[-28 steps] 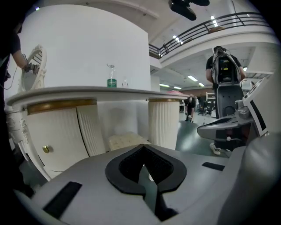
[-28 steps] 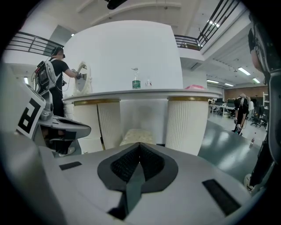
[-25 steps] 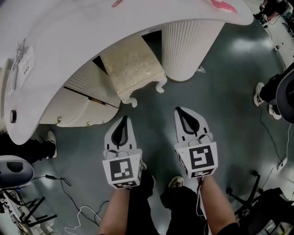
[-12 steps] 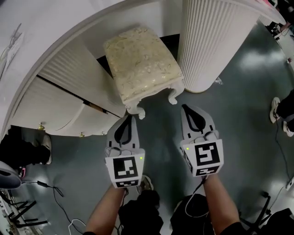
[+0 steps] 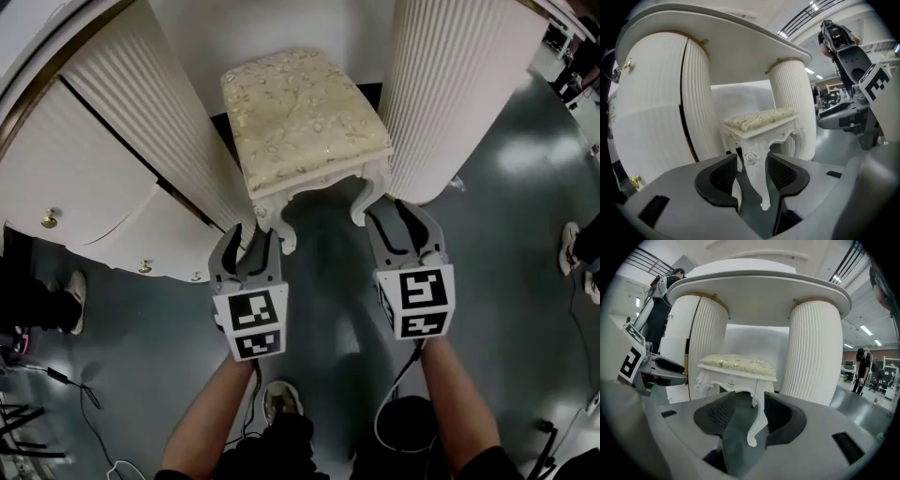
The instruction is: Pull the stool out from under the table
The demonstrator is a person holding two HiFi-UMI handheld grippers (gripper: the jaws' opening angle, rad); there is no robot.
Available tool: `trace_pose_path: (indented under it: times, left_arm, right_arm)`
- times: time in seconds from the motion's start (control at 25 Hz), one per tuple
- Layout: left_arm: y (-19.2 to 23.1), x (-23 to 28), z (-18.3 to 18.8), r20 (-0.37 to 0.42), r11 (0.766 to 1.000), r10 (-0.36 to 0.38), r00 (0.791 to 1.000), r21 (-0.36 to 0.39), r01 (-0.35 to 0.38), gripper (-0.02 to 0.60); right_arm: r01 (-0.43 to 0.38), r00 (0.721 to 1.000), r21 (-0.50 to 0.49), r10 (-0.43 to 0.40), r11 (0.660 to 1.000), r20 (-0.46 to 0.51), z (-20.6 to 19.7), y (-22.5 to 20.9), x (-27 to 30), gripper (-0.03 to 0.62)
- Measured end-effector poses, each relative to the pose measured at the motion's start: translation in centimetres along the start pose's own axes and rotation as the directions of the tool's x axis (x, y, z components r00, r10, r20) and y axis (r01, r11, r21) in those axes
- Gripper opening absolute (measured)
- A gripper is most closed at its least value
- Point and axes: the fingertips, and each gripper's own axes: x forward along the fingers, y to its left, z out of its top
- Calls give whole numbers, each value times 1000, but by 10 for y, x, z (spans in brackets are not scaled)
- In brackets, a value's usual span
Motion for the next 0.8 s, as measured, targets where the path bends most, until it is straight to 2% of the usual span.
trace_pose_path:
  times: [0.08,0.24,0.44,0.8]
  left_arm:
    - [2,10,-8,0,1000,20,1000,-15,-20,226]
    - [-3,38,-24,-31,999,31,999,-20,-31,262]
    - [-4,64,-34,-54,998,64,997,-21,-65,285]
    - [-5,103,-23,-53,999,52,997,-15,-52,302]
  right_arm:
    - [16,1000,-24,-16,1000,-9,-6,-4,10,172]
    - [50,997,-110,-57,993,-60,-23,-17,43,221]
    - [79,985,-231,-112,970,-133,-42,-37,89,270]
    - [54,976,-222,-98,974,-193,-54,-49,130,275]
